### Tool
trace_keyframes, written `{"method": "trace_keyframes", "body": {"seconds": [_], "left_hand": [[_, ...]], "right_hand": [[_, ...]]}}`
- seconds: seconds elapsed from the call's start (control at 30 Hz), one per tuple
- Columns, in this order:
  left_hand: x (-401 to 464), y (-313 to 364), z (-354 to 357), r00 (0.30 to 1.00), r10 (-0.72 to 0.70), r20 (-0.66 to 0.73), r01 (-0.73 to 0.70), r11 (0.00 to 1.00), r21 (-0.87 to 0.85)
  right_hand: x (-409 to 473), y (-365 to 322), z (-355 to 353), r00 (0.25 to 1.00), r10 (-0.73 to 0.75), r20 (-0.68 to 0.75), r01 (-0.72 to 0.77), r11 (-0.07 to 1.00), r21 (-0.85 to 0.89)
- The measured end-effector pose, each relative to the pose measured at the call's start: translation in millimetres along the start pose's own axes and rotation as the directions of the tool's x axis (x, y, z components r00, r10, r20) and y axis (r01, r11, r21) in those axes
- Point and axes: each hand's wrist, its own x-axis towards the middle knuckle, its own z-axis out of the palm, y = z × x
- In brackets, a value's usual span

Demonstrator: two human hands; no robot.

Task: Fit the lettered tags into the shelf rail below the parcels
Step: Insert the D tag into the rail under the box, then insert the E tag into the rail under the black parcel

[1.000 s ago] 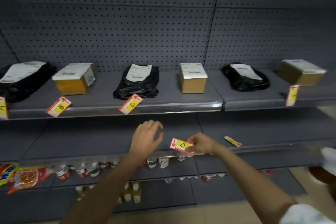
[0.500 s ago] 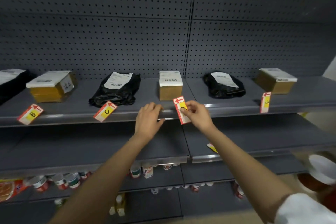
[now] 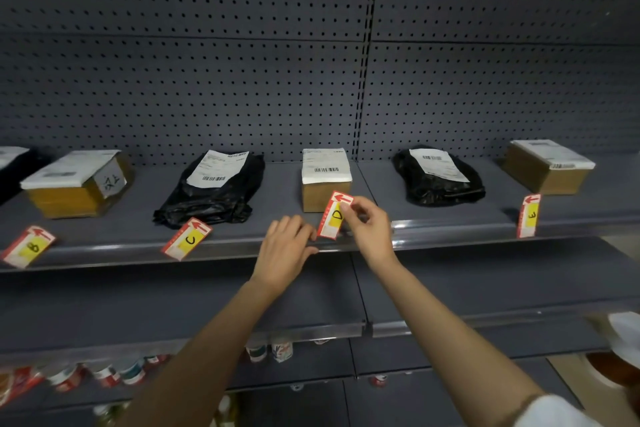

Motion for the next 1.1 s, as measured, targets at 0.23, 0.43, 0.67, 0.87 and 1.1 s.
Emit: {"method": "trace_keyframes", "body": {"seconds": [0.23,0.43,0.67,0.87,1.1], "left_hand": [[-15.0,-4.2,-5.7,0.995,-0.092,-0.038,0.087,0.988,-0.128],[-16.1,-0.8,-6.8,0.986,-0.157,-0.064,0.147,0.979,-0.14],[2.1,64.5,4.8,0.985,-0.137,-0.107,0.092,0.934,-0.344],[36.8,143.0,24.0,0.994,0.019,-0.105,-0.063,0.898,-0.437],[77.0,208.2,47.7,0.995,0.079,-0.055,-0.097,0.852,-0.515]], "right_hand": [[-6.9,-1.1,2.5,0.997,-0.015,-0.077,0.018,0.999,0.045],[-11.4,11.2,-1.2,0.986,-0.165,0.009,0.155,0.906,-0.394],[-25.2,19.6,-34.2,0.96,-0.263,-0.095,0.212,0.907,-0.363],[-31.8,28.0,-120.1,0.935,-0.243,-0.26,0.115,0.898,-0.424],[-37.0,41.7,-231.2,0.902,-0.155,-0.403,-0.049,0.89,-0.453]]}}
